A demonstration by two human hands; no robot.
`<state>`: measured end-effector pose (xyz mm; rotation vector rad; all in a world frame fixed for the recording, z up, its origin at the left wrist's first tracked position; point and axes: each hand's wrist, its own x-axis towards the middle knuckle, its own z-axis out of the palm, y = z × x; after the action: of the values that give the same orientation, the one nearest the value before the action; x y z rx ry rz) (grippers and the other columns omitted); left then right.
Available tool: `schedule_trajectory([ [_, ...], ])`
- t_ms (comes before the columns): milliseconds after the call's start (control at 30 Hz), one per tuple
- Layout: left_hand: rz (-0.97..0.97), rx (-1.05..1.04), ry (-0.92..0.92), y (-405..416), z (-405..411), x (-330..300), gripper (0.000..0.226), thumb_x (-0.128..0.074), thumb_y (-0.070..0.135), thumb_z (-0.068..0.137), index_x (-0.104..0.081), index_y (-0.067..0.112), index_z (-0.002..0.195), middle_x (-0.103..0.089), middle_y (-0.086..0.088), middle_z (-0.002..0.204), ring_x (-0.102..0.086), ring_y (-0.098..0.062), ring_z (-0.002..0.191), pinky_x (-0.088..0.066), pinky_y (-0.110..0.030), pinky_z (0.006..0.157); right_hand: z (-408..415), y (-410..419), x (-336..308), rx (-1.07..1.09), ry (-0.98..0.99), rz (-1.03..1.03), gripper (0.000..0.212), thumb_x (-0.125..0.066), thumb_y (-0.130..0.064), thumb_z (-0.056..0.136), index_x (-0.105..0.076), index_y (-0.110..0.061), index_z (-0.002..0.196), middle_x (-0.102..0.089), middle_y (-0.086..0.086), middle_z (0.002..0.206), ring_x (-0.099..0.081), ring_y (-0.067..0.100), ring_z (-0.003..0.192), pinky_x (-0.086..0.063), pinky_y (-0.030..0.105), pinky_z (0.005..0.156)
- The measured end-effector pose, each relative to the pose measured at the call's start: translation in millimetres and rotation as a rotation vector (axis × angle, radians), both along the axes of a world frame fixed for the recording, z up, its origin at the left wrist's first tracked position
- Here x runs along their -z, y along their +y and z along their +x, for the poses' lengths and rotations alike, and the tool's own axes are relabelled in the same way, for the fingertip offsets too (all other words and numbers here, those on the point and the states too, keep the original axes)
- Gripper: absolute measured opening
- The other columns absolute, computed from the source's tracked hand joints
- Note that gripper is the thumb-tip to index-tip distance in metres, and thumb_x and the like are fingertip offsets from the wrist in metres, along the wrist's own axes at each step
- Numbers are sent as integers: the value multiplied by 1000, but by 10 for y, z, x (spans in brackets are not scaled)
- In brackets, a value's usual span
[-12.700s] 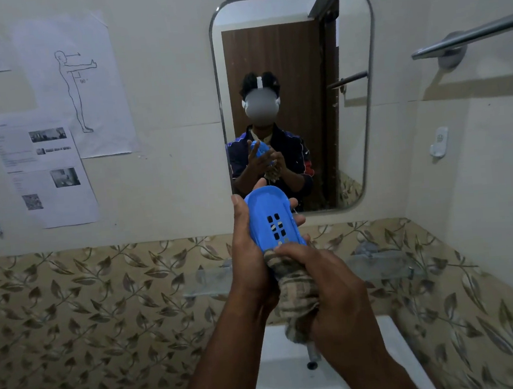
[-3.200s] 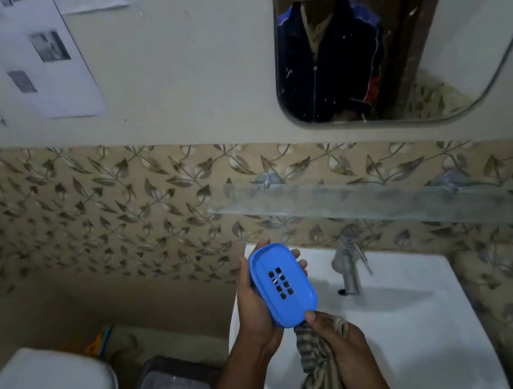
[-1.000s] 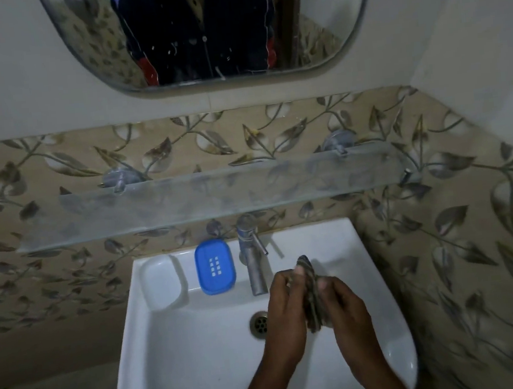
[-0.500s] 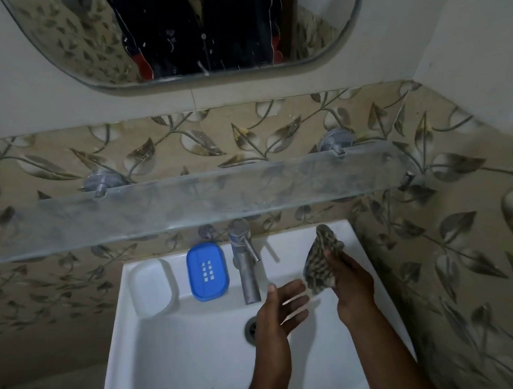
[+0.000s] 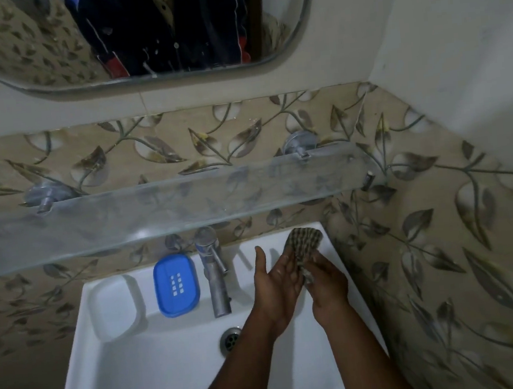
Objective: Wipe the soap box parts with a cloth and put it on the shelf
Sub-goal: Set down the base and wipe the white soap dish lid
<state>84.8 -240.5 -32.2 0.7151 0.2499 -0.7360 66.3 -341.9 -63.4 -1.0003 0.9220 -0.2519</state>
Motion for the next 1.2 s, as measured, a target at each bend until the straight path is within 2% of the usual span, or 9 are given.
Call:
schedule_trajectory([
  [133,-77,-48,34,-43,146,37,96,-26,79,87,-37,7,150,-51,-13,148,-49,-25,135,-28,-40,120,65,-69,-38,-48,-61,-91,31,-62,1,91,-65,-7,121,-69,5,114,-67,15,94,-55,13,62],
  [267,-110,-75,74,3,200,81,96,-29,77,88,-35,6,152,-41,-15,156,-40,-29,143,-25,-45,122,134,-108,14,-113,-40,-205,21,-60,-1,92,-69,-12,107,-71,8,108,-67,22,99,-55,39,91],
  [433,35,-17,-6,83,128,22,76,-31,63,97,-38,9,151,-41,-14,156,-42,-27,142,-32,-42,119,77,-46,-2,-59,101,-464,23,-60,-20,95,-67,-13,116,-69,5,114,-65,25,107,-53,40,93],
  [567,285,-97,-268,371,-176,-347,39,-33,33,107,-58,16,133,-65,-12,134,-66,-19,115,-55,-27,92,-163,329,-298,124,-13,-538,22,-61,-24,95,-71,-11,111,-72,6,109,-67,22,101,-55,41,89],
  [633,417,-288,-398,697,-400,-579,39,-37,32,105,-65,14,125,-77,-6,109,-73,-15,94,-57,-25,81,-320,691,-552,158,-84,-698,22,-61,-26,96,-72,-10,106,-71,3,104,-64,8,91,-52,24,80],
  [767,762,-798,-311,1578,-593,-621,35,-52,34,99,-78,11,90,-77,-5,74,-64,-11,62,-51,-25,59,-505,1649,-862,-53,-325,-767,15,-61,-34,90,-70,-23,84,-71,-4,83,-64,-2,76,-44,6,68],
  [900,1063,-863,-163,2406,-573,-145,12,-62,33,96,-71,26,98,-75,-1,89,-72,-21,83,-58,-41,77,-358,2501,-601,-563,-272,-518,9,-68,-23,91,-74,-24,84,-75,-3,76,-71,14,72,-60,34,75],
  [1000,1185,-801,-176,2831,-506,73,17,-63,23,95,-70,23,111,-74,0,102,-69,-19,94,-53,-34,85,-143,2815,-256,-607,-110,-364,9,-69,-24,90,-73,-31,90,-76,-6,90,-72,14,86,-58,41,89],
  [1200,1185,-677,-195,3094,-159,205,27,-63,15,96,-70,1,117,-73,-12,113,-68,-27,106,-52,-35,94,192,2955,58,-558,29,-765,29,-59,-29,96,-73,-8,112,-74,6,106,-67,24,102,-49,28,84],
])
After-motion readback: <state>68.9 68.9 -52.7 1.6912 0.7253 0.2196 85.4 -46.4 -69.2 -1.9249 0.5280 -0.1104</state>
